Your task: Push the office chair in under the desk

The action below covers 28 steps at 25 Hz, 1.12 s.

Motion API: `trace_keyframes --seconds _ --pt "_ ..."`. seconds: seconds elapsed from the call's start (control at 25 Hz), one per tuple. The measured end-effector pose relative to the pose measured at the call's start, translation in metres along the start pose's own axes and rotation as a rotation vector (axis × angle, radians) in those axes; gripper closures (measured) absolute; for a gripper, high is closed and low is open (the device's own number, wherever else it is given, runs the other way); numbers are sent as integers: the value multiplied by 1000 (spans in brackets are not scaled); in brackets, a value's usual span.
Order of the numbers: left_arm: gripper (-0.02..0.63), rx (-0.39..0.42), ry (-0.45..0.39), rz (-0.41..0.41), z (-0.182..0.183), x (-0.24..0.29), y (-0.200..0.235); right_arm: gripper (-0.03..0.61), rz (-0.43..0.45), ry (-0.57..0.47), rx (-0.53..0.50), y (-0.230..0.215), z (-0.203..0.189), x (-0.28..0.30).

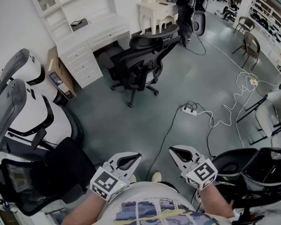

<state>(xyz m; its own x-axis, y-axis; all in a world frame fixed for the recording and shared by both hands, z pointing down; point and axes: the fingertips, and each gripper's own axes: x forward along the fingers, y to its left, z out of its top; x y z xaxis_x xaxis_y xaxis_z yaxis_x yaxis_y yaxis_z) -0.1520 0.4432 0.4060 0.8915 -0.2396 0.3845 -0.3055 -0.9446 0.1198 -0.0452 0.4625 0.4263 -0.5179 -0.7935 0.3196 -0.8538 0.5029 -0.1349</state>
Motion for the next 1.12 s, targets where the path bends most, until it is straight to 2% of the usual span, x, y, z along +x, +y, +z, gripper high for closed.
trace_keyframes --seconds 0.28,0.64,0.8,0.96,1.12 --pt "600 -65 -40 12 7 -6 6 554 3 -6 -1 2 10 5" --pt "600 -52 -65 55 18 0 15 554 14 -29 -1 -13 19 8" --pt "600 -39 -73 94 22 11 24 554 34 -10 5 -27 15 12" --pt "598 -20 -61 138 26 24 45 552 13 20 15 -55 5 19" --pt "591 -30 -53 138 26 38 85 544 -11 32 45 -90 -1 38"
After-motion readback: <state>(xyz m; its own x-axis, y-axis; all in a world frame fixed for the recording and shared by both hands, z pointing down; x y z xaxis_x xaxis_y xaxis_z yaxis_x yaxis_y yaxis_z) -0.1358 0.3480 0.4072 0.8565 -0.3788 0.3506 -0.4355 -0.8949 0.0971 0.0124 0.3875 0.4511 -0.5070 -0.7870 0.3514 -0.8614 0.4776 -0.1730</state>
